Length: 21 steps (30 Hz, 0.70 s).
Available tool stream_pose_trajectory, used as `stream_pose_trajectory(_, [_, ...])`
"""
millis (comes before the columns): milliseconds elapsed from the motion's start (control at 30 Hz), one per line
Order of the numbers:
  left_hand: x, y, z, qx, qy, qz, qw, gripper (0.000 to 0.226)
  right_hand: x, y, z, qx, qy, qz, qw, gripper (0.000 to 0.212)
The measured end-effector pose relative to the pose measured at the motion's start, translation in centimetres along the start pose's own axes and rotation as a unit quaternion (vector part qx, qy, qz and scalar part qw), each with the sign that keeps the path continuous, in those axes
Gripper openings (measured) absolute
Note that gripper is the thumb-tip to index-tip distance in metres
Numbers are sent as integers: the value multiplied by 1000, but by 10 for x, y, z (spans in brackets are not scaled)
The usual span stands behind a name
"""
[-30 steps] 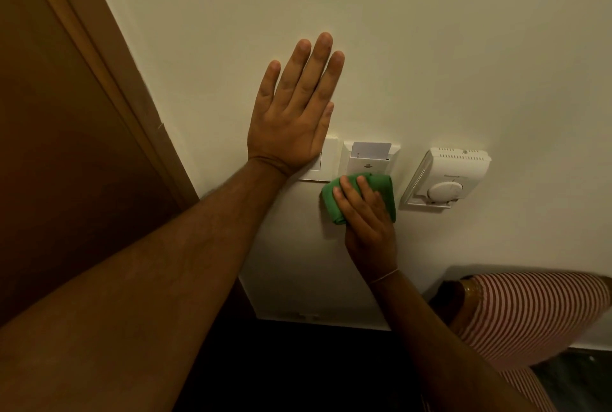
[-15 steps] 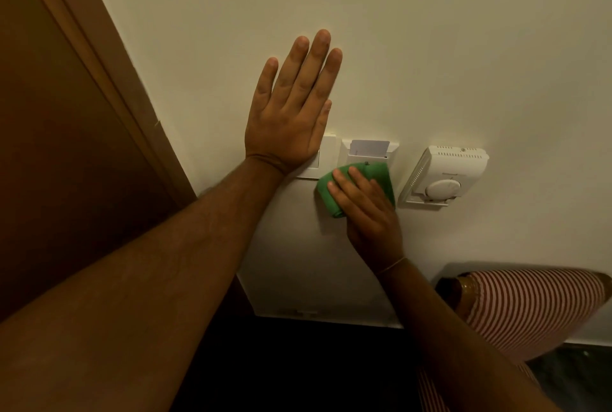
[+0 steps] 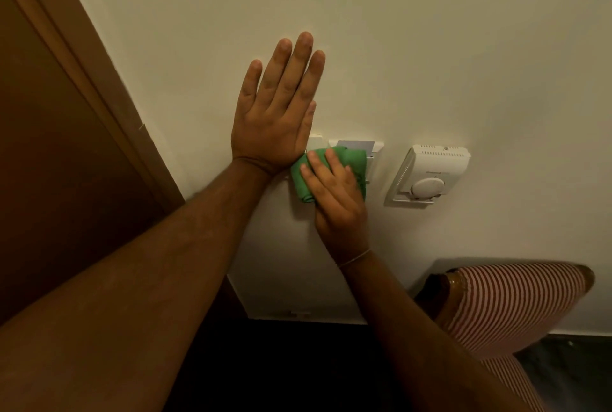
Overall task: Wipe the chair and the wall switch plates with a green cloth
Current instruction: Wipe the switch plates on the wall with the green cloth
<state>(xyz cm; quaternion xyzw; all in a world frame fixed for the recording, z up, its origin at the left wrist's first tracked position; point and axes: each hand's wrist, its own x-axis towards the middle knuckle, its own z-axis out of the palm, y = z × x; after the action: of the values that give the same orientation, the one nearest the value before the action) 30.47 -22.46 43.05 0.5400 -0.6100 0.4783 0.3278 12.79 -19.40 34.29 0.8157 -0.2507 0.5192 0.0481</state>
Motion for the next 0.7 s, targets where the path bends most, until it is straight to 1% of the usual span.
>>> stream_pose_trajectory(100, [1,-1,-2,-9,-9,2,1000,74,-16,20,-16,-35,-20,-15,999,39])
stream_pose_trajectory(233, [3,-1,0,-6,-13,-1,1000,74,-39,39,-31,-48,-3,52,997,37])
stream_pose_trajectory(333, [4,0,-4,-9,-26,-9,1000,74,-46,38,-35,-38,-39,75,996,49])
stream_pose_trajectory(467, [9,2,-16,-7,-70,-12,997,78,-37,26,-55,-3,-106,93,990,52])
stream_pose_trajectory(533, [11,4,-23,-12,-91,-18,996,79,-21,15,-73,22,-111,100,989,56])
stream_pose_trajectory(600, [13,5,-33,-40,-115,-23,992,79,7,7,-98,30,-86,77,993,58])
stream_pose_trajectory(700, [17,8,-53,-79,-129,-27,988,71,66,1,-138,0,-44,8,999,44])
